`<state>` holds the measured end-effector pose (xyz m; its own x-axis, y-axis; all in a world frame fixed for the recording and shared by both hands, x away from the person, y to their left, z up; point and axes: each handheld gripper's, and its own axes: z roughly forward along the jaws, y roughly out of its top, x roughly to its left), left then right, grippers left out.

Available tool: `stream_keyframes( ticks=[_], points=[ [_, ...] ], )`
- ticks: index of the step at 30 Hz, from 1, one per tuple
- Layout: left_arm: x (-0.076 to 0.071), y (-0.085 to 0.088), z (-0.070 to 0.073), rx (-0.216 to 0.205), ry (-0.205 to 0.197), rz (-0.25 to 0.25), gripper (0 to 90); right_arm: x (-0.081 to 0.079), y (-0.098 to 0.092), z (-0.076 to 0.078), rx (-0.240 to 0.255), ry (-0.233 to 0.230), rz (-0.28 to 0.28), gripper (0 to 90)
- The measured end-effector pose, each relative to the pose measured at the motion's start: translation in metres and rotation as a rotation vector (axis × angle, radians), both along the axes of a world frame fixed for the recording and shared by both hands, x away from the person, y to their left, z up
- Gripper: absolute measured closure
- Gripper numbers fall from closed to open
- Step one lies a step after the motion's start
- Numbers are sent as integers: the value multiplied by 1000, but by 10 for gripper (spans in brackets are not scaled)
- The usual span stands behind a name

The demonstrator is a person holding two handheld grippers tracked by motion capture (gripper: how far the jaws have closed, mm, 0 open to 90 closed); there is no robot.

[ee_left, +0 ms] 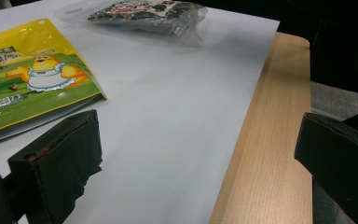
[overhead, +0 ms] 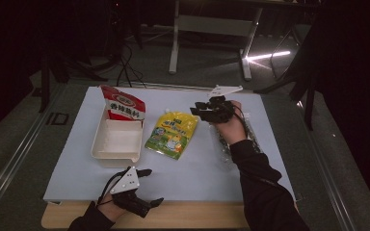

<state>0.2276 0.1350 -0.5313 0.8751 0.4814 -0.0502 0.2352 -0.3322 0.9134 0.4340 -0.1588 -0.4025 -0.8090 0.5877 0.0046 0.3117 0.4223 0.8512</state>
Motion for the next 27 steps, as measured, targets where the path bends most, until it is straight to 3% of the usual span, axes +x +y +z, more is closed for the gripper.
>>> stream_keyframes(
  ticks=[2,4,5,7,10,15,27],
  points=[
    [0,0,0,0,-4,4,16,-1,-19,-3,-14,-6,-34,729],
    [1,1,1,1,-5,6,16,-1,-26,-4,-18,-4,-42,756],
    [1,1,1,-1,-5,4,16,0,-40,-8,-17,4,-68,807],
    [0,0,1,0,-4,5,16,0,-46,-10,-16,11,-78,831],
    [1,0,0,0,-2,5,16,2,-72,-23,-37,30,-124,898],
    [1,-1,0,1,-3,1,16,4,-97,-39,-62,46,-176,899],
    [3,-2,1,-3,-4,2,16,19,-170,-79,-73,109,-372,899]
  ],
)
